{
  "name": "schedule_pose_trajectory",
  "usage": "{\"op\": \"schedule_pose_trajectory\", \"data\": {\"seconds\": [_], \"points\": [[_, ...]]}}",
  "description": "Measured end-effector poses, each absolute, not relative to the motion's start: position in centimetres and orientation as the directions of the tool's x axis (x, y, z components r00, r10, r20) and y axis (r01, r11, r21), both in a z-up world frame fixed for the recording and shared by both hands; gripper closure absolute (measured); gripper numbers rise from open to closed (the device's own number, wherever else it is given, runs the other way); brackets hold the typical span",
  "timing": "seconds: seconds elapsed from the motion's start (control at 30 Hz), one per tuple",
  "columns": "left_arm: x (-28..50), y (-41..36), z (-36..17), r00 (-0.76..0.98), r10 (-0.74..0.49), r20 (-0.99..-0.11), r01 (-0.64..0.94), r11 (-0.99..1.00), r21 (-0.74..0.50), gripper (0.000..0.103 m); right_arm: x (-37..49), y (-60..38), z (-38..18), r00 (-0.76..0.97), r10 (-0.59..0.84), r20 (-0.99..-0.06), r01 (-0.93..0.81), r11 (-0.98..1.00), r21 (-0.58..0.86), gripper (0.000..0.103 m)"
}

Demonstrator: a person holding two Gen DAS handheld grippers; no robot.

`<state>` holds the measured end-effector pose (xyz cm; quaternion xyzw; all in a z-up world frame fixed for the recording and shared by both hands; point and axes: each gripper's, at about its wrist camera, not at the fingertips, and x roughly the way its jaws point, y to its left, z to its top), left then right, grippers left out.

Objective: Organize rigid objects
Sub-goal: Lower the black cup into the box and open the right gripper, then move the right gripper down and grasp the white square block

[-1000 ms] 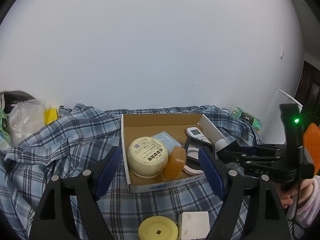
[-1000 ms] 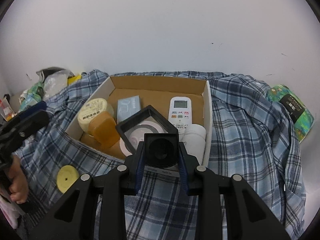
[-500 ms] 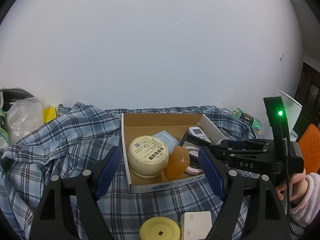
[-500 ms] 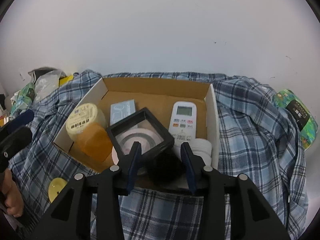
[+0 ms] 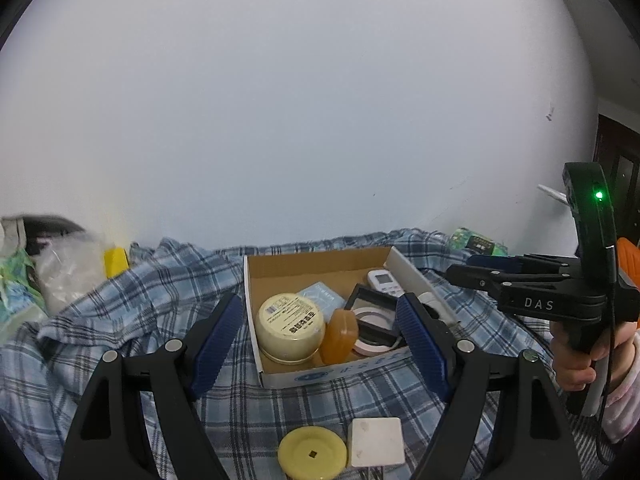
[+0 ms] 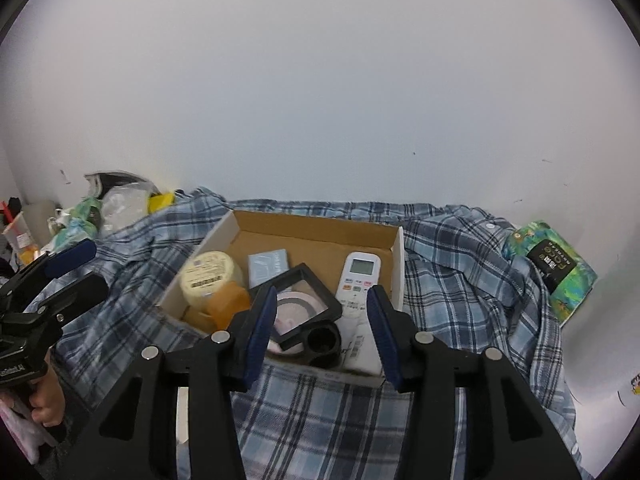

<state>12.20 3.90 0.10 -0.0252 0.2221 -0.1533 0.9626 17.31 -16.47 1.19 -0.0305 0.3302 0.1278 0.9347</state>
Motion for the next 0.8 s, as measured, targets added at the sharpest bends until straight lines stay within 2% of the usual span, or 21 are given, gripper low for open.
{"op": "schedule_pose_trajectory", "data": {"seconds": [0.1, 0.4, 0.47, 0.63, 0.7, 0.8], "points": [[10.2, 3.9, 0.9, 0.874, -0.296, -0.385, 0.284, 0.955, -0.089, 0.022, 15.9, -15.9, 1.7, 0.765, 0.218, -0.606, -0.270, 0.963, 0.006, 0.057], [6.1, 4.4, 1.0, 0.887, -0.282, -0.365, 0.269, 0.959, -0.087, 0.021, 12.0, -14.2, 2.4, 0.765, 0.280, -0.580, -0.325, 0.945, 0.028, 0.057], [5.5, 4.6, 0.6, 0.889, -0.280, -0.362, 0.267, 0.960, -0.088, 0.015, 11.4, -13.6, 2.1, 0.757, 0.301, -0.580, -0.346, 0.938, 0.036, 0.057], [4.8, 5.3, -0.6, 0.898, -0.268, -0.350, 0.245, 0.963, -0.109, 0.013, 10.6, -12.1, 0.6, 0.734, 0.324, -0.597, -0.381, 0.924, 0.033, 0.057], [5.0, 5.6, -1.0, 0.902, -0.256, -0.348, 0.230, 0.966, -0.114, 0.000, 10.6, -11.5, -0.2, 0.720, 0.325, -0.614, -0.392, 0.919, 0.026, 0.057], [5.2, 6.1, -1.6, 0.920, -0.213, -0.328, 0.189, 0.976, -0.103, 0.000, 10.6, -10.9, -1.4, 0.698, 0.318, -0.641, -0.402, 0.916, 0.017, 0.057]]}}
